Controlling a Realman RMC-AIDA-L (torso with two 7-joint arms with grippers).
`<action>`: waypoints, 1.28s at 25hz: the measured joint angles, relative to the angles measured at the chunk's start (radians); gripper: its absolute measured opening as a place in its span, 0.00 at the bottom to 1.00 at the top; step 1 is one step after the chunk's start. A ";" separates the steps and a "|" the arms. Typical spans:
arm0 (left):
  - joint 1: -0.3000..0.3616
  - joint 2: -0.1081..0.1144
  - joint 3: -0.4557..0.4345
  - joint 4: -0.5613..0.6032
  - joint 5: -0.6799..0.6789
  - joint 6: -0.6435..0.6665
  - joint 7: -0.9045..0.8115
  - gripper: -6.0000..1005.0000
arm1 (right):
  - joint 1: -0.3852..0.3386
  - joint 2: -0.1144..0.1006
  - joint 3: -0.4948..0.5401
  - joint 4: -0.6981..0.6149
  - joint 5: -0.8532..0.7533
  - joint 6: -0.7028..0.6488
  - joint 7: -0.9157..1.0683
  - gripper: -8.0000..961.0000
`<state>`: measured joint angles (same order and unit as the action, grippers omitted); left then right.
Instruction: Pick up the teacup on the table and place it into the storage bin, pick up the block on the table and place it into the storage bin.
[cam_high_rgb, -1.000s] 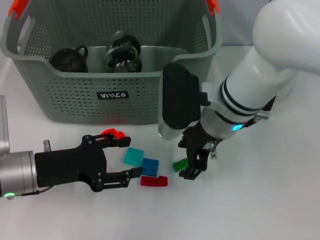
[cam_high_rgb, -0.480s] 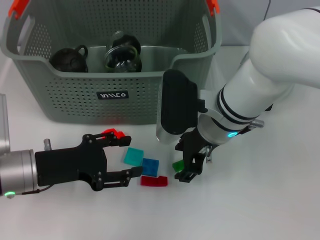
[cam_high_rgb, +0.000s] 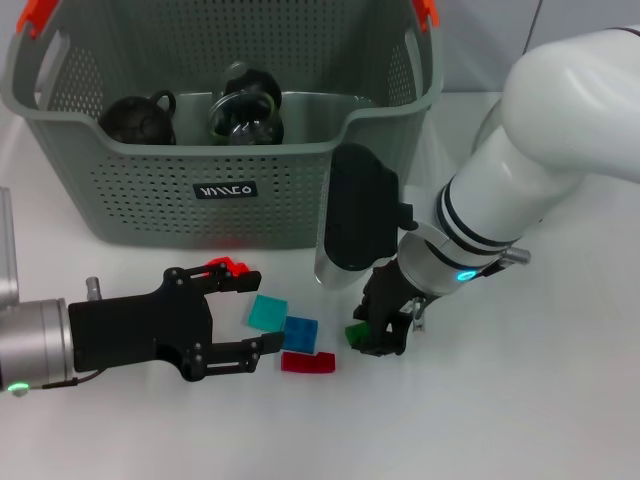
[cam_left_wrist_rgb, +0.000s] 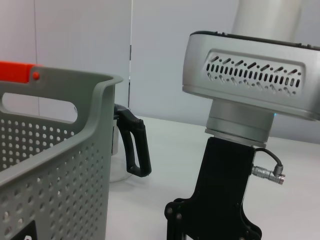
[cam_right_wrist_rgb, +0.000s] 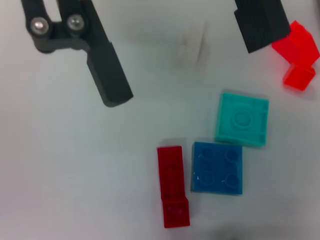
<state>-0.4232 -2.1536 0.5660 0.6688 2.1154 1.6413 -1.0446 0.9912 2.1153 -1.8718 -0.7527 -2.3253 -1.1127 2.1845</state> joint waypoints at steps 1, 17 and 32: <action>0.000 0.000 0.000 0.000 0.000 0.000 0.000 0.76 | -0.002 0.000 0.000 0.001 0.000 0.000 0.003 0.61; 0.013 -0.001 -0.001 0.006 0.000 0.014 0.000 0.76 | -0.043 -0.018 0.155 -0.171 -0.038 -0.207 0.085 0.21; 0.010 0.005 -0.012 0.006 0.005 0.014 0.006 0.75 | 0.078 -0.012 0.814 -0.714 0.003 -0.564 0.296 0.21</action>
<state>-0.4128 -2.1487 0.5539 0.6746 2.1199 1.6550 -1.0388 1.0694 2.1037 -1.0580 -1.4663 -2.3223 -1.6772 2.4810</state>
